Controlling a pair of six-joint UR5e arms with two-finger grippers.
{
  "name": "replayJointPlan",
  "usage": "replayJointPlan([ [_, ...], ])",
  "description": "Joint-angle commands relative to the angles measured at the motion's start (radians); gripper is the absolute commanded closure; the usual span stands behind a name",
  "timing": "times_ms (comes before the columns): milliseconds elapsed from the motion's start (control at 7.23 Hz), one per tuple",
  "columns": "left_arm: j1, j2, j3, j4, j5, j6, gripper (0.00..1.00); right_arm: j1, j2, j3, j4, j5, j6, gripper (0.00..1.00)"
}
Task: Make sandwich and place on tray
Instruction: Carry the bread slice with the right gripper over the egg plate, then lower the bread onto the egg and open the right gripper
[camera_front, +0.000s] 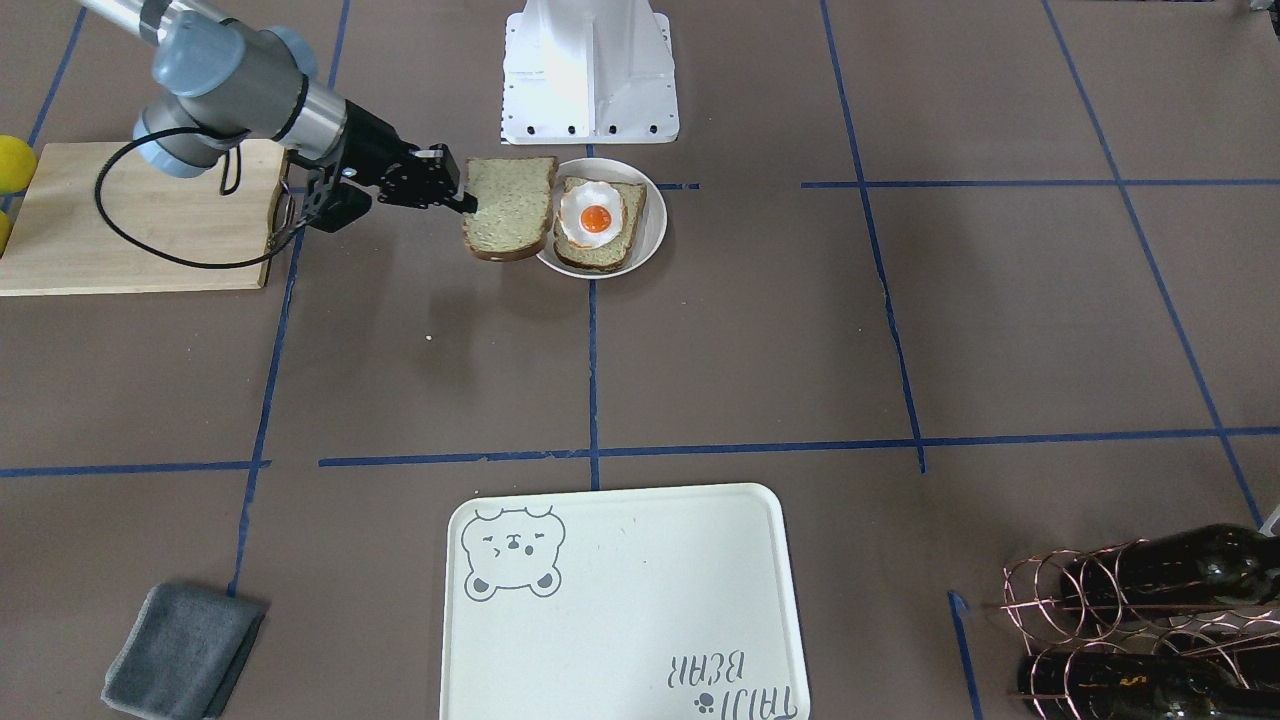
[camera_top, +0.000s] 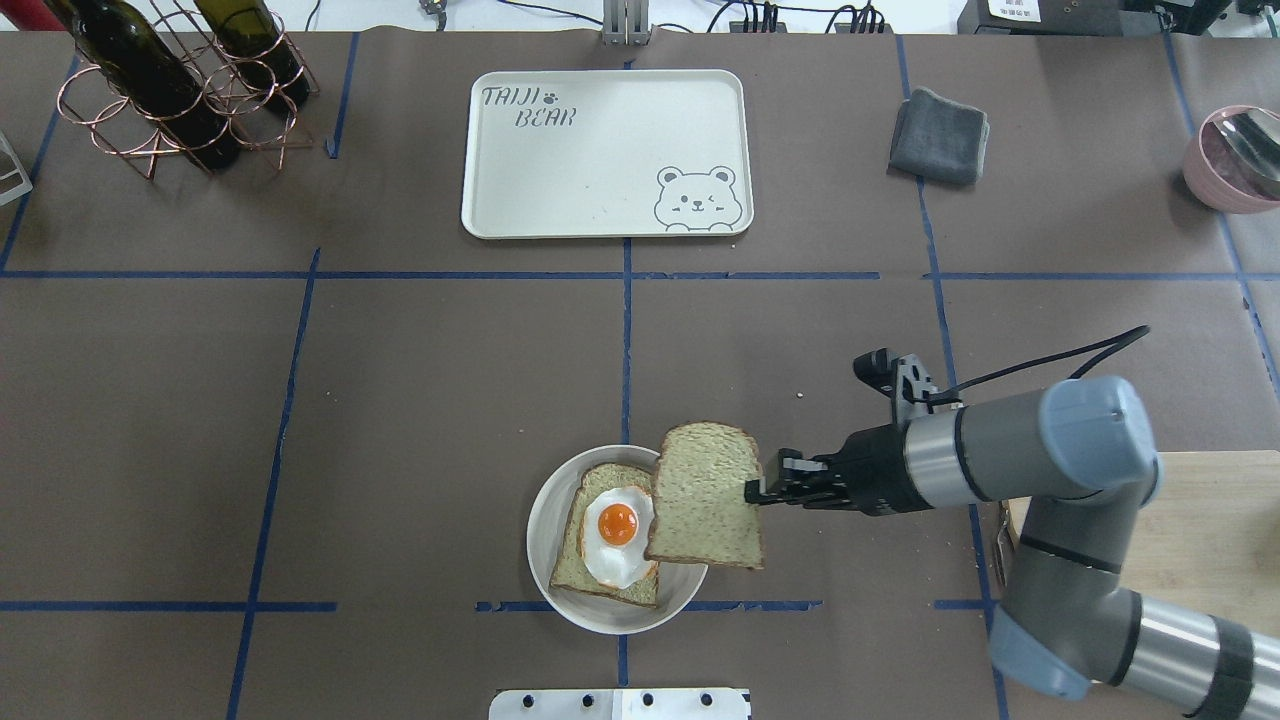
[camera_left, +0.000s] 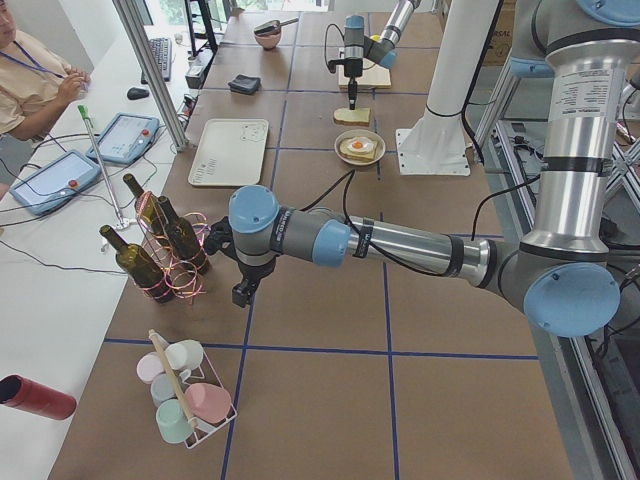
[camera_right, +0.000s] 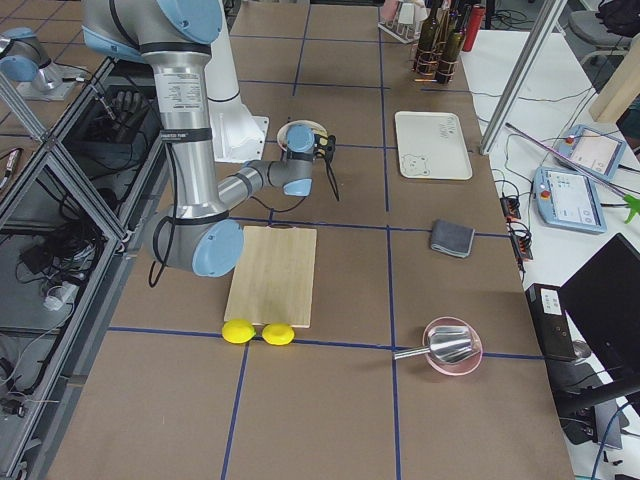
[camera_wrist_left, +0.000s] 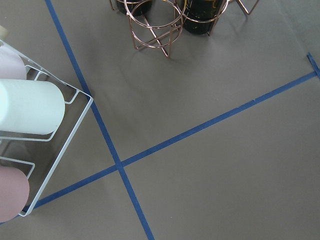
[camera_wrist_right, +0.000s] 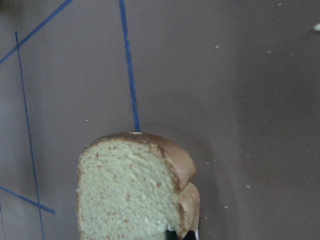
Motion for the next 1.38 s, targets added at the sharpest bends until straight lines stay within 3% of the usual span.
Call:
replayJointPlan([
  [0, 0.0, 0.0, 0.001, 0.0, 0.0, 0.0, 0.0, -0.08, 0.135, -0.008, -0.181, -0.102, 0.016, 1.0],
  [138, 0.0, 0.0, 0.002, 0.0, 0.0, 0.002, 0.0, -0.117, 0.132, -0.013, -0.185, -0.147, 0.016, 1.0],
  [830, 0.0, 0.0, -0.001, 0.0, -0.002, 0.0, 0.0, -0.12, 0.116, -0.004, -0.232, -0.173, 0.016, 1.0],
  [969, 0.0, -0.002, 0.001, 0.0, -0.002, 0.0, 0.0, -0.122, 0.112, -0.004, -0.234, -0.173, 0.016, 0.79],
  [1107, 0.0, -0.002, -0.002, 0.0, -0.002, 0.0, 0.0, -0.123, 0.112, -0.004, -0.234, -0.175, 0.016, 0.27],
  [1245, 0.0, -0.002, -0.001, 0.0, -0.002, 0.0, 0.0, -0.125, 0.123, -0.004, -0.234, -0.173, 0.016, 0.0],
])
